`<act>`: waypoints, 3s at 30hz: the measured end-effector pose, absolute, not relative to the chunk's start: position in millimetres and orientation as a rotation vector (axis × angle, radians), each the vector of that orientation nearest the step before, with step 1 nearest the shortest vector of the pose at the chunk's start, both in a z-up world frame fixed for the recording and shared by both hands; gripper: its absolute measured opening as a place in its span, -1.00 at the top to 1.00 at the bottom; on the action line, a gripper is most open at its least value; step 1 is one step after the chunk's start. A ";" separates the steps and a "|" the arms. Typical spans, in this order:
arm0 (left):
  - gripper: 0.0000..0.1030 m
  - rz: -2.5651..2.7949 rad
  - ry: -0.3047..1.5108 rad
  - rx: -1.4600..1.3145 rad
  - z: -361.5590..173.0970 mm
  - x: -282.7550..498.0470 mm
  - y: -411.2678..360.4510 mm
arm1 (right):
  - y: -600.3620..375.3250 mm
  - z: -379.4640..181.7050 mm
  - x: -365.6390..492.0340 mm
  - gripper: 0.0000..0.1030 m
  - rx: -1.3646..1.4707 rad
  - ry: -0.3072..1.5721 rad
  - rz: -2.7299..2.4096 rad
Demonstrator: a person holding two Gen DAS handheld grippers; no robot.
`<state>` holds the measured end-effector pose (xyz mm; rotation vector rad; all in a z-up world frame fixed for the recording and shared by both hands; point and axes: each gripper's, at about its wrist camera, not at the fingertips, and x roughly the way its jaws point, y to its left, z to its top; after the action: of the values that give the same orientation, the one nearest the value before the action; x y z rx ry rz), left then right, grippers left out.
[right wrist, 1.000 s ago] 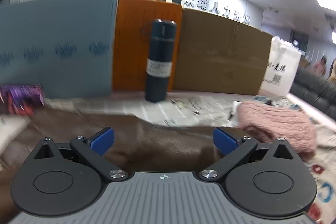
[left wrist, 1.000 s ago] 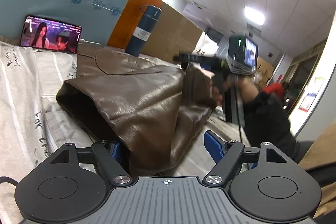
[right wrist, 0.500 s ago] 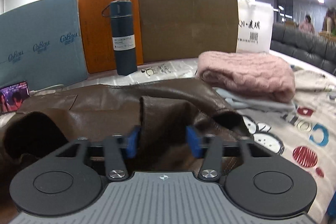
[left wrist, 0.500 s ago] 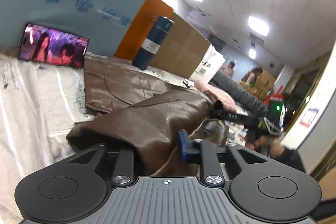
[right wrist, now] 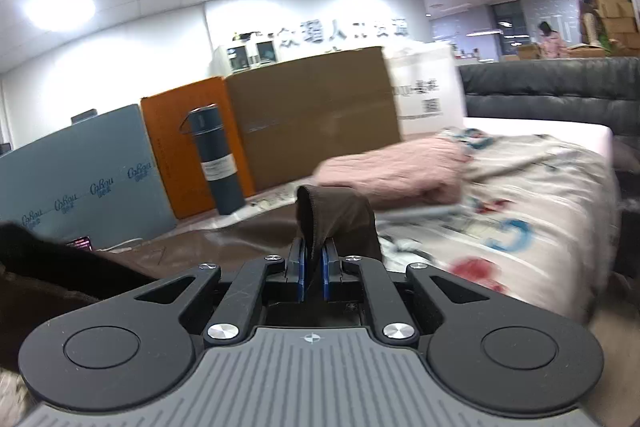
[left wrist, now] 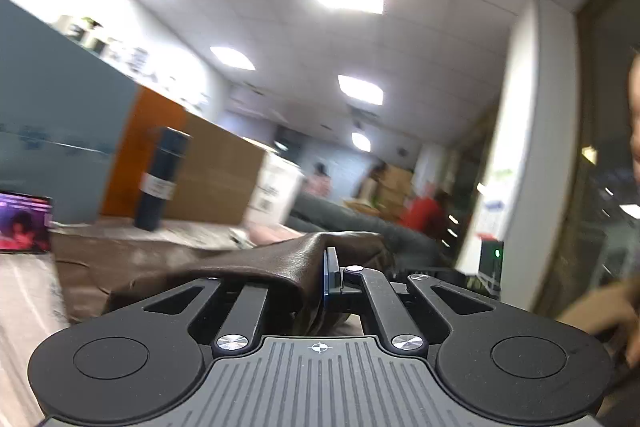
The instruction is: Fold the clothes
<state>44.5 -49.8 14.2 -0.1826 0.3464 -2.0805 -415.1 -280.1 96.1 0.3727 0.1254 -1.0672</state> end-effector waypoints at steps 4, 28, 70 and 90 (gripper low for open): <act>0.90 -2.127 0.422 -0.053 1.2 24.5 -35.8 | -252.0 76.5 -452.1 0.85 0.434 0.192 -1.074; -0.44 -1.380 0.616 -0.009 8.7 93.4 -118.0 | -355.5 102.8 -424.1 -0.73 0.639 0.092 -0.544; 0.36 -1.406 0.593 0.299 -23.5 21.1 -111.3 | -362.6 63.0 -352.3 -0.77 0.387 0.502 -0.549; 0.13 -1.299 0.507 0.339 -22.8 19.6 -120.1 | -332.4 44.0 -383.8 -0.82 0.244 0.494 -0.611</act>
<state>19.6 -120.1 -22.8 0.3387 0.5067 -1.2992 -383.8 -332.4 44.0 0.2444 0.4943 -0.6111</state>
